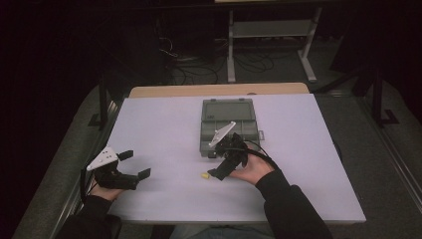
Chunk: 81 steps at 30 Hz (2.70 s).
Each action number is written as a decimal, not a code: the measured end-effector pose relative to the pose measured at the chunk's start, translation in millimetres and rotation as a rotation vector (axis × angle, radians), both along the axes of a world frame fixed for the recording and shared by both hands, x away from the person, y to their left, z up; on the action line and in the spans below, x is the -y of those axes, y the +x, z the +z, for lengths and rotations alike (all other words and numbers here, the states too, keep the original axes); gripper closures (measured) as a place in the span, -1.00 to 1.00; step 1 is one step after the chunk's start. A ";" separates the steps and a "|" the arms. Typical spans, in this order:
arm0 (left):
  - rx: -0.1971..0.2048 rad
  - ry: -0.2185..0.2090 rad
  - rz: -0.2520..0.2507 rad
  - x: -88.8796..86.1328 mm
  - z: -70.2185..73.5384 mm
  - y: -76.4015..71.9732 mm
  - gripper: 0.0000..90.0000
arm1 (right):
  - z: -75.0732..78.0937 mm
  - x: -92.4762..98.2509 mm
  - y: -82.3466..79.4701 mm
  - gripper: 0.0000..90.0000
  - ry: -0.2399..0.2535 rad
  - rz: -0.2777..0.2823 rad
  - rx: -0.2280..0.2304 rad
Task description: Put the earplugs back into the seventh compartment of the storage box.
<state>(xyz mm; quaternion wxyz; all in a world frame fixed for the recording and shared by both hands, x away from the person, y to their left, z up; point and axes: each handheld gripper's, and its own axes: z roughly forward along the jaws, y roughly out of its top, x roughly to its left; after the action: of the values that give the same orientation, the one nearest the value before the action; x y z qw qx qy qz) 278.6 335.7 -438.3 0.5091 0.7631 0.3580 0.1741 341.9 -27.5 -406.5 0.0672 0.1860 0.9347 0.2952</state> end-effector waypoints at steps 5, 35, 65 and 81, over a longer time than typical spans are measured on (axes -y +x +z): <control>0.000 -0.001 -0.002 0.3 0.0 -0.2 -1.00 | -5.1 -4.5 -2.2 -0.99 0.008 0.021 -0.011; 0.001 0.003 -0.007 0.7 -0.2 -0.1 -1.00 | -40.3 -29.8 -5.0 -0.21 -0.032 0.092 -0.103; 0.000 0.001 -0.008 0.7 -0.2 -0.2 -1.00 | -17.8 -17.3 0.5 0.76 0.027 0.040 -0.066; -0.004 -0.002 0.004 -0.4 -0.3 -0.1 -1.00 | 19.6 -4.8 0.6 0.78 0.068 0.017 -0.003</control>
<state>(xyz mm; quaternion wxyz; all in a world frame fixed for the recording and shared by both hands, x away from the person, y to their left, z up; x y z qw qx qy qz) 278.5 336.1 -438.5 0.5090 0.7621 0.3607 0.1732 342.5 -22.7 -386.9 0.0570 0.1807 0.9258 0.3270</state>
